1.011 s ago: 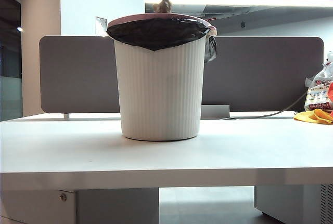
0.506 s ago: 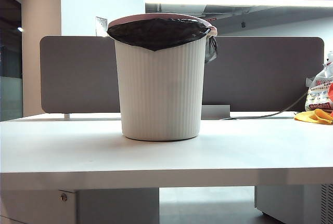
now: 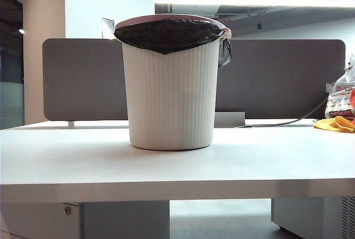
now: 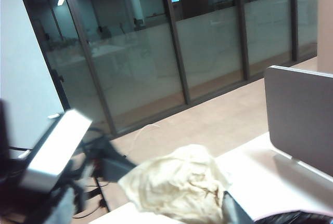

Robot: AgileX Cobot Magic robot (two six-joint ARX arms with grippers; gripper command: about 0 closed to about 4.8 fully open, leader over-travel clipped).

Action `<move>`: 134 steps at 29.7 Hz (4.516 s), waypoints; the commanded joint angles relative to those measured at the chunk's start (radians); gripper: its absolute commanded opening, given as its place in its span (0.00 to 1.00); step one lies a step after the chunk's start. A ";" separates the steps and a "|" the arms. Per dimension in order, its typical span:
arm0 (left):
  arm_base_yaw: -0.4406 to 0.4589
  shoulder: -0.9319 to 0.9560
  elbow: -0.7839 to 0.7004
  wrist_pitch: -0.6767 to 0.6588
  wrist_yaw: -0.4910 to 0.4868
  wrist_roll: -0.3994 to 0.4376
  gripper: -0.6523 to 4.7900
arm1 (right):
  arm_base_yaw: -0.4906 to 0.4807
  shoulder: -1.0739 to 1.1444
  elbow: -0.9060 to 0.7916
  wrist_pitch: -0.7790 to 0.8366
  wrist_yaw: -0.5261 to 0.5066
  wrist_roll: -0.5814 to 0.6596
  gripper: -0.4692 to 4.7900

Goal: Pick up all the trash on the table and put it in the trash can.

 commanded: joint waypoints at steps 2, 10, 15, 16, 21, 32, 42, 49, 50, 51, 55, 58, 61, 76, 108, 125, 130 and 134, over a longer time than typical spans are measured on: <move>0.071 0.029 0.005 0.196 0.437 -0.109 1.00 | -0.010 0.005 0.002 -0.015 -0.079 0.067 0.81; 0.065 0.068 0.005 0.303 0.639 -0.142 1.00 | -0.010 0.007 0.002 -0.015 -0.101 0.073 0.81; 0.045 0.103 0.005 0.358 0.632 -0.220 1.00 | -0.010 0.007 0.004 -0.010 -0.117 0.081 0.81; 0.044 0.103 0.005 0.365 0.640 -0.229 1.00 | -0.010 0.007 0.004 -0.006 -0.119 0.092 0.81; 0.011 0.110 0.005 0.411 0.632 -0.229 1.00 | -0.010 0.007 0.004 -0.003 -0.135 0.096 0.81; 0.011 0.138 0.005 0.451 0.594 -0.268 1.00 | -0.010 0.007 0.004 0.053 -0.163 0.126 0.81; 0.003 0.166 0.005 0.470 0.593 -0.272 1.00 | -0.010 0.007 0.004 0.100 -0.187 0.157 0.81; 0.003 0.174 0.005 0.471 0.583 -0.272 0.71 | -0.010 0.007 0.004 0.101 -0.191 0.172 0.81; 0.004 0.174 0.005 0.471 0.577 -0.271 0.60 | -0.010 0.007 0.004 0.101 -0.191 0.172 0.81; 0.004 0.174 0.005 0.473 0.573 -0.271 0.45 | -0.010 0.007 0.004 0.101 -0.191 0.172 0.81; 0.003 0.174 0.005 0.491 0.573 -0.270 0.20 | -0.010 0.007 0.004 0.101 -0.190 0.172 0.81; 0.003 0.174 0.005 0.509 0.566 -0.270 0.20 | -0.010 0.007 0.004 0.101 -0.183 0.169 0.81; 0.004 0.174 0.005 0.515 0.511 -0.270 0.16 | -0.010 0.007 0.004 0.101 -0.162 0.138 0.81; 0.043 0.191 0.005 0.566 0.350 -0.275 0.11 | -0.129 0.007 0.004 0.068 -0.178 0.113 0.81; 0.039 0.211 0.105 0.535 0.395 -0.450 0.14 | -0.142 -0.040 0.011 -0.352 0.158 -0.365 0.09; -0.020 -0.189 0.097 -0.119 0.085 -0.176 0.11 | -0.140 -0.402 -0.042 -0.564 0.397 -0.456 0.08; -0.024 -0.441 -0.053 -0.140 0.077 -0.220 0.11 | -0.140 -0.675 -0.291 -0.604 0.479 -0.494 0.09; -0.024 -0.650 -0.245 -0.119 0.032 -0.265 0.11 | -0.140 -0.883 -0.549 -0.549 0.506 -0.461 0.09</move>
